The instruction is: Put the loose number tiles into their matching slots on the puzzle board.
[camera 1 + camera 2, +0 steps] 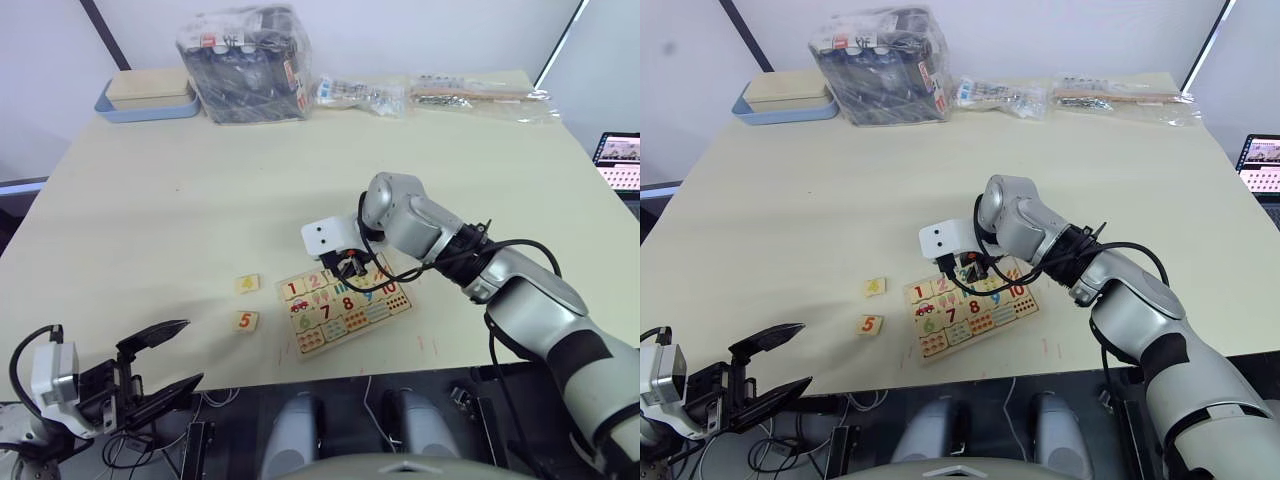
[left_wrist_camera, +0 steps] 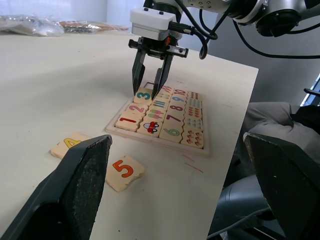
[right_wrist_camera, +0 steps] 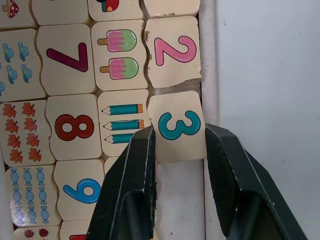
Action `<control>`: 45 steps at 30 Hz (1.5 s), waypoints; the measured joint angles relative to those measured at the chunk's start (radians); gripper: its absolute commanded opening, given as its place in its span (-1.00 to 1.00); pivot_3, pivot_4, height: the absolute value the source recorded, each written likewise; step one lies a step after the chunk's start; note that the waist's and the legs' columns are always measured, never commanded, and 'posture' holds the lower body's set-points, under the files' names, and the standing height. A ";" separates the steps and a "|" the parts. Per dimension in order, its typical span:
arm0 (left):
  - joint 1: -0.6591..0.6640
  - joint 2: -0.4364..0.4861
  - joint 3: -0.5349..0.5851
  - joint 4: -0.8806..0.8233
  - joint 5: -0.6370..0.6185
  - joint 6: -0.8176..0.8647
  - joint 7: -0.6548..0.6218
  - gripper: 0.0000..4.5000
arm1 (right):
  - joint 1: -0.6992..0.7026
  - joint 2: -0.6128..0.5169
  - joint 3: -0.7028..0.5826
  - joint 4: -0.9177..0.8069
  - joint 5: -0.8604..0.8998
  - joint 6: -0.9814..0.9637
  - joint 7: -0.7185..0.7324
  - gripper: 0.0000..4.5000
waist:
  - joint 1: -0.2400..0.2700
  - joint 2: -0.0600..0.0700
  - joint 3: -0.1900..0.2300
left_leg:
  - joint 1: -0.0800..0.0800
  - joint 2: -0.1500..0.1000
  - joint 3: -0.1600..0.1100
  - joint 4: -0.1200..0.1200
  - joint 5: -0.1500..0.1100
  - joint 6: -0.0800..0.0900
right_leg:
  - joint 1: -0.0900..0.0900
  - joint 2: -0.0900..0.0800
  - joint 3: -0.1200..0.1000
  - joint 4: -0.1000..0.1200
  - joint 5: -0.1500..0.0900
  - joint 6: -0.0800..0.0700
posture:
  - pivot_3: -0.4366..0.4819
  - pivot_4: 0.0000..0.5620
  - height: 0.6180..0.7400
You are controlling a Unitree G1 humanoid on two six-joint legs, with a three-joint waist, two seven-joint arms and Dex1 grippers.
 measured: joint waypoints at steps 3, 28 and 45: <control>0.000 0.000 0.000 0.000 0.000 0.000 0.000 1.00 | 0.000 0.001 -0.004 0.004 -0.002 0.000 0.003 -0.60 | 0.000 0.000 0.000 | 0.000 0.000 0.000 0.000 0.000 0.000 | 0.000 0.000 0.000 0.000 0.000 0.000 | -0.05 -0.47 1.00; 0.005 -0.012 -0.002 0.000 0.000 0.000 0.010 1.00 | 0.000 0.019 -0.010 0.010 -0.024 -0.014 0.012 -0.24 | -0.003 0.000 0.000 | 0.000 0.000 0.000 0.000 0.000 0.000 | 0.000 0.000 0.000 0.000 0.000 0.000 | -0.05 -0.47 1.00; 0.005 -0.017 -0.010 0.000 0.001 -0.010 0.013 1.00 | 0.053 -0.036 -0.143 -0.040 0.050 -0.007 0.016 0.94 | -0.001 0.000 0.000 | 0.000 0.000 0.000 0.000 0.000 0.000 | 0.000 -0.001 0.000 0.000 0.000 0.000 | -0.05 -0.47 1.00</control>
